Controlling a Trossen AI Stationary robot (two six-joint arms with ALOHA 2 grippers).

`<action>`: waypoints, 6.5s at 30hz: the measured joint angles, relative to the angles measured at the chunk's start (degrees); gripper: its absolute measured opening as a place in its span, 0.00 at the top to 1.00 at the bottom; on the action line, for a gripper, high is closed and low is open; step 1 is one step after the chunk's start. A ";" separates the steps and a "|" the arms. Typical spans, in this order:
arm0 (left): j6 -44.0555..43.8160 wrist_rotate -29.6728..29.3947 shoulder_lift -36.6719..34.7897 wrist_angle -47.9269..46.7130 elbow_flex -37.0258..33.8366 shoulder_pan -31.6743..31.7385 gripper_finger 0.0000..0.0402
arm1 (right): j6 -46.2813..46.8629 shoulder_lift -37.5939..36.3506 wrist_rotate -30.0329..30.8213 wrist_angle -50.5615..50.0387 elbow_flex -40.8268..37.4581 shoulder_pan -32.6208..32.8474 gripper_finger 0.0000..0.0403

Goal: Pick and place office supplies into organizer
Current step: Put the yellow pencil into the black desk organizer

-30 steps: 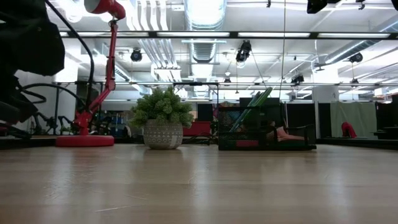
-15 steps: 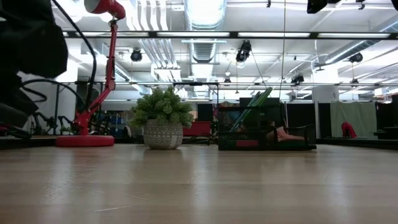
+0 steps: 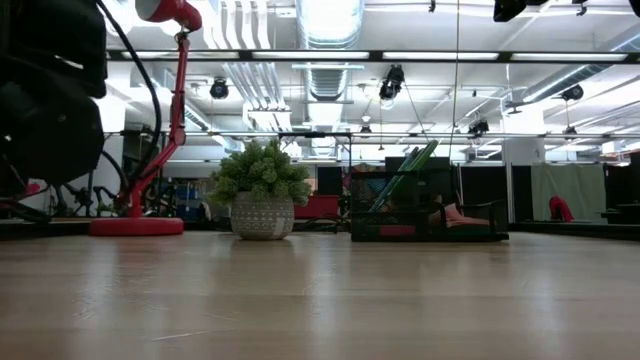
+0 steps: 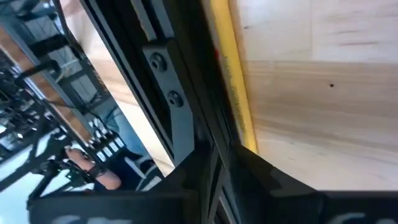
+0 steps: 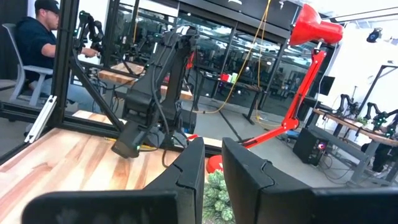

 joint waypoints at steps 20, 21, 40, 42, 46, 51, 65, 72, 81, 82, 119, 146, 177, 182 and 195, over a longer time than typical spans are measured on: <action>3.72 1.19 2.13 6.07 0.42 -0.79 0.67 | 0.00 0.00 0.00 0.02 0.00 0.00 0.88; 3.69 1.31 2.08 6.32 0.26 -0.79 0.64 | 0.00 0.00 0.00 0.01 -0.01 0.00 0.88; 8.81 8.97 0.84 14.07 -6.28 -0.66 0.72 | 0.00 0.00 0.00 0.00 -0.01 0.00 0.88; 8.20 10.55 0.82 17.19 -7.84 -0.68 0.76 | 0.00 0.00 -0.02 0.00 0.00 0.00 0.88; 7.89 13.18 0.84 19.42 -10.00 -0.68 0.84 | 0.00 0.00 0.00 0.02 -0.02 0.00 0.88; 9.16 15.47 0.72 21.97 -11.62 -0.68 0.90 | 0.00 0.00 0.00 0.00 0.00 0.00 0.88; 7.83 18.85 -2.08 28.59 -12.66 -0.83 0.93 | 0.00 0.00 0.00 0.02 0.00 0.00 0.88; 4.02 16.55 -6.60 32.65 -11.36 -0.84 0.93 | 0.00 0.00 0.00 0.02 -0.01 0.00 0.88; 1.88 14.90 -6.91 35.17 -10.49 -0.82 0.93 | 0.00 0.00 -0.02 0.05 0.00 -0.02 0.88; 1.92 14.91 -6.81 35.18 -10.49 -0.80 0.93 | 0.00 0.00 0.00 0.05 -0.02 -0.02 0.88; 6.40 9.81 -6.38 35.49 -10.91 -0.84 0.99 | -0.02 0.00 0.00 0.02 -0.01 -0.02 0.88; 10.77 -0.41 -15.09 34.89 -4.02 -0.70 1.00 | -0.04 0.00 0.00 0.08 0.00 0.00 0.88; 56.27 -35.98 -10.11 58.70 10.76 9.98 1.00 | -0.02 -0.02 0.00 0.40 -0.02 -0.01 0.88; 72.98 -38.09 -6.51 65.90 15.06 15.05 1.00 | -0.02 -0.02 0.00 0.42 0.00 -0.02 0.88; 94.99 -37.88 2.31 77.30 24.08 30.38 1.00 | -0.02 -0.01 0.00 0.42 -0.01 0.00 0.88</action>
